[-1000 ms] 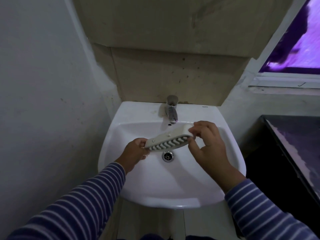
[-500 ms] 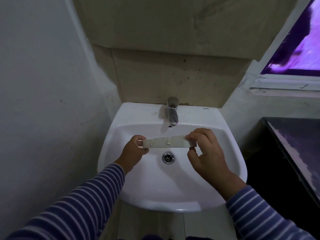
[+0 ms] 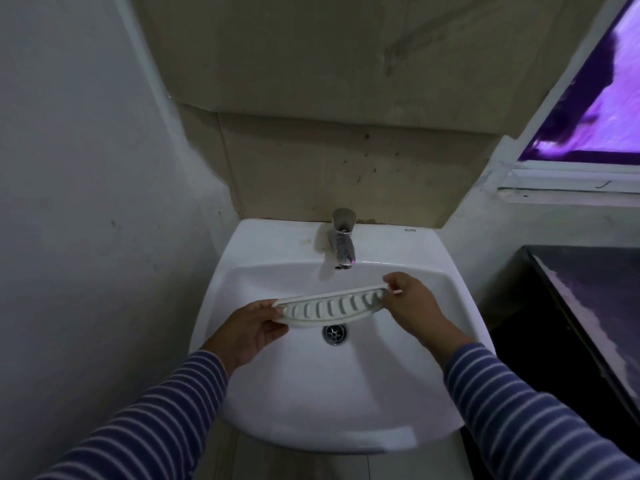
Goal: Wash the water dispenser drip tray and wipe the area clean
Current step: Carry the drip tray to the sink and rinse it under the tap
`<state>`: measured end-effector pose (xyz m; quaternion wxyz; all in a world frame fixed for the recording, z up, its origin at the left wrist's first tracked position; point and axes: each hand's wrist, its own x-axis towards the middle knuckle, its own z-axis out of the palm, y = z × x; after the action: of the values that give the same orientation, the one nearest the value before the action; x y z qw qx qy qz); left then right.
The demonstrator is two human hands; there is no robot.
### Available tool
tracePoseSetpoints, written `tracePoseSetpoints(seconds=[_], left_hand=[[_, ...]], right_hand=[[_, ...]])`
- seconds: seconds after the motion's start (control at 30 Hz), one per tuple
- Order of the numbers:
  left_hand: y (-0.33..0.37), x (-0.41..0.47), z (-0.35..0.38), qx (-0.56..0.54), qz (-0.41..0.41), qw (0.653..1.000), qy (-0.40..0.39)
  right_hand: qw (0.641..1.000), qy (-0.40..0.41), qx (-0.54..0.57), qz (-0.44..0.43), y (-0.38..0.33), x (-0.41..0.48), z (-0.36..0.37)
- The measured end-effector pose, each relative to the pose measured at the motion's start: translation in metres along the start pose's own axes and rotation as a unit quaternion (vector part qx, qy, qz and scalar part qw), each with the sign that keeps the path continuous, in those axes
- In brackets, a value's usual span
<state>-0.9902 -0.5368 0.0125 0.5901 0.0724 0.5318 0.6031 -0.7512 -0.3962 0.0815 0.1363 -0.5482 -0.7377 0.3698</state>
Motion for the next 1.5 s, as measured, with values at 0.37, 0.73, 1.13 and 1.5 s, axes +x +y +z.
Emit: tracePoseSetpoints(seconds=[0.37, 0.73, 1.13, 1.5], left_hand=[[-0.015, 0.028, 0.005, 0.016, -0.005, 0.996, 0.088], [-0.017, 0.035, 0.011, 0.008, -0.003, 0.997, 0.071], [-0.019, 0.048, 0.014, -0.011, -0.012, 0.998, 0.054], [-0.017, 0.054, 0.005, -0.025, -0.012, 0.999, 0.027]], right_hand=[[0.893, 0.015, -0.248, -0.375, -0.097, 0.046, 0.002], [0.889, 0.007, -0.279, -0.362, -0.105, 0.061, -0.013], [0.956, 0.061, -0.051, -0.284, -0.081, 0.055, -0.009], [0.896, 0.021, 0.377, 0.231, 0.031, 0.019, 0.054]])
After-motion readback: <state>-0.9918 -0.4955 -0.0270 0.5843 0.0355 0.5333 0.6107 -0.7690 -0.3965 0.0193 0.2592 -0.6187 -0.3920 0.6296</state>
